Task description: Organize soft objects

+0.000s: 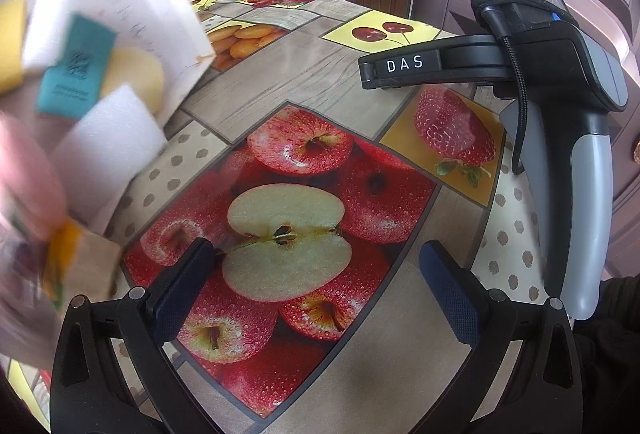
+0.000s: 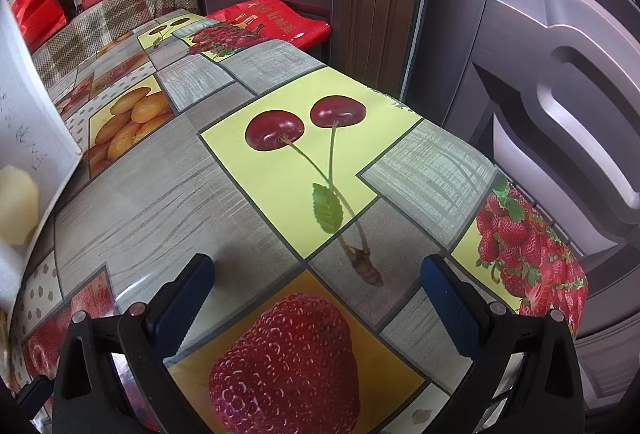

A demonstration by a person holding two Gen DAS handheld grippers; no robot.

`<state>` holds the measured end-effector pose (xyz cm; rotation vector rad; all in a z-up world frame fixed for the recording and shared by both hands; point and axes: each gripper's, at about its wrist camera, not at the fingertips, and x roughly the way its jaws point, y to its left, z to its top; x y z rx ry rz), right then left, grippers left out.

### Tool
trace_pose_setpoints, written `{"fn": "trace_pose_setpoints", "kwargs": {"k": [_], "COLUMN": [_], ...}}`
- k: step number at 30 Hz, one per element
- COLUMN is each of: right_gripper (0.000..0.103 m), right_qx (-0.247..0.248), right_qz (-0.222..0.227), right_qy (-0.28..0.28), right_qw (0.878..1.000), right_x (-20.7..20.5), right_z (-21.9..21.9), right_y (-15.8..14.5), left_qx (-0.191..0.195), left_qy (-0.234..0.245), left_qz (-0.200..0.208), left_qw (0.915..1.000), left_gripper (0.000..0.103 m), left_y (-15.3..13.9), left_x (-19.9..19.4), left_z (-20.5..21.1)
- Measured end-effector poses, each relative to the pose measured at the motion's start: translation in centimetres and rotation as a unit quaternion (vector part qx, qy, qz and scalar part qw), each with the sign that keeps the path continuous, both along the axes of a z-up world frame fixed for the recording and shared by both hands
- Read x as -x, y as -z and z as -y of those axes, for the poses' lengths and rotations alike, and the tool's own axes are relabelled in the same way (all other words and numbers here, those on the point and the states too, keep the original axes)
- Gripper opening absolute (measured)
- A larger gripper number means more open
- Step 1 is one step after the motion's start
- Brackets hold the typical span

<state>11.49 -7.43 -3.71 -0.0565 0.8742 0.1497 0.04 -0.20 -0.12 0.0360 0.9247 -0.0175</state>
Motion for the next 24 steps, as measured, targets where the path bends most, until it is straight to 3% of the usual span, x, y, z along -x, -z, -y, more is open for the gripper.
{"fn": "trace_pose_setpoints", "kwargs": {"k": [24], "right_gripper": [0.103], "right_qx": [0.000], "right_qz": [0.000], "right_qy": [0.000], "right_qw": [1.000], "right_x": [-0.01], "right_z": [-0.02], "right_y": [0.06], "left_qx": [0.001], "left_qy": [0.000], "left_qz": [-0.001], "left_qw": [1.0000], "left_gripper": [0.102], "left_y": [-0.17], "left_x": [-0.26], "left_z": [-0.09]}}
